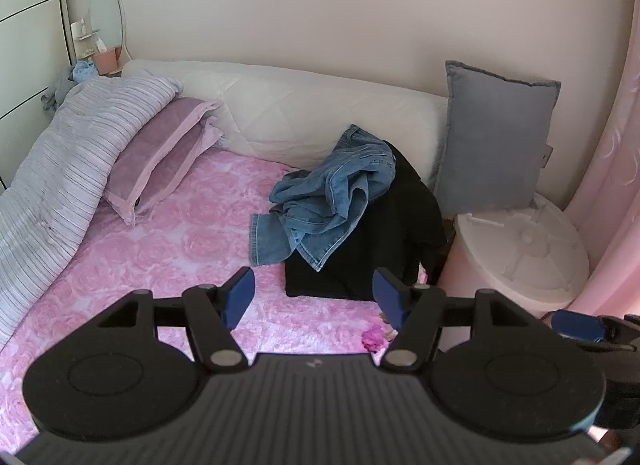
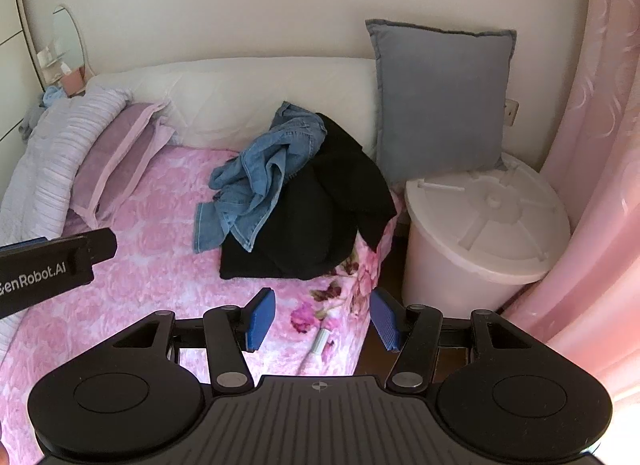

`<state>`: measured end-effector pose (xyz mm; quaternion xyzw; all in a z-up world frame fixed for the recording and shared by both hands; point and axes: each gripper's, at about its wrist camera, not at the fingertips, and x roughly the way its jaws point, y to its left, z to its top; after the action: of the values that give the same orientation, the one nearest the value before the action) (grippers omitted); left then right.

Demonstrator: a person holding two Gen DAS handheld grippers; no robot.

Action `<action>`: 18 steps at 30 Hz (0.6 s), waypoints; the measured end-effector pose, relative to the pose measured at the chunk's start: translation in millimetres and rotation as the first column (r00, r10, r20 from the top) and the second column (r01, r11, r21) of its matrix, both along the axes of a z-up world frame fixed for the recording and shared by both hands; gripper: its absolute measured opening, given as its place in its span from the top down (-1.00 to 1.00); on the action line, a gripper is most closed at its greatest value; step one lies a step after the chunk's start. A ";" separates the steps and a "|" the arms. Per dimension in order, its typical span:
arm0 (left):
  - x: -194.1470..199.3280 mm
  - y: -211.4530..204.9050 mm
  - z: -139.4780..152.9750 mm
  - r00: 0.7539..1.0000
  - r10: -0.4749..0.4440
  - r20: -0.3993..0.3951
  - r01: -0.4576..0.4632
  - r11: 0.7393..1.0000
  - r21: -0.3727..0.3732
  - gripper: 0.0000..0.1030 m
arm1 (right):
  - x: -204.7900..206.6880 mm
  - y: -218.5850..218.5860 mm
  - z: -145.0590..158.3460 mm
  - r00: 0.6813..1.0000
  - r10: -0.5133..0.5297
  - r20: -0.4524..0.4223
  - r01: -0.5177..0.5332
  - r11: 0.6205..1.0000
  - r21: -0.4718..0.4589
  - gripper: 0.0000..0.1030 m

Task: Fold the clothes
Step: 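Move both grippers toward the crumpled blue jeans on the black garment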

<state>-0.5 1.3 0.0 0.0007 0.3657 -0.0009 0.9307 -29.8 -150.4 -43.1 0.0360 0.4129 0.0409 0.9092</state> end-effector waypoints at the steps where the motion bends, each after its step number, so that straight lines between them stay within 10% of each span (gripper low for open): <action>1: -1.0 2.6 0.0 1.000 0.001 0.001 -0.001 1.000 0.000 -0.21 | -0.5 1.9 0.2 1.000 0.000 0.000 0.000 1.000 -0.001 -0.09; 18: -14.8 62.2 -6.3 1.000 -0.006 0.004 0.006 0.999 -0.045 -0.21 | -11.8 60.5 15.1 1.000 -0.007 0.026 0.008 0.999 -0.049 -0.09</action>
<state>-15.3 63.6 -6.3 -0.0194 0.3640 -0.0119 0.9311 -41.6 -89.9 -28.0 0.0145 0.4018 0.0277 0.9152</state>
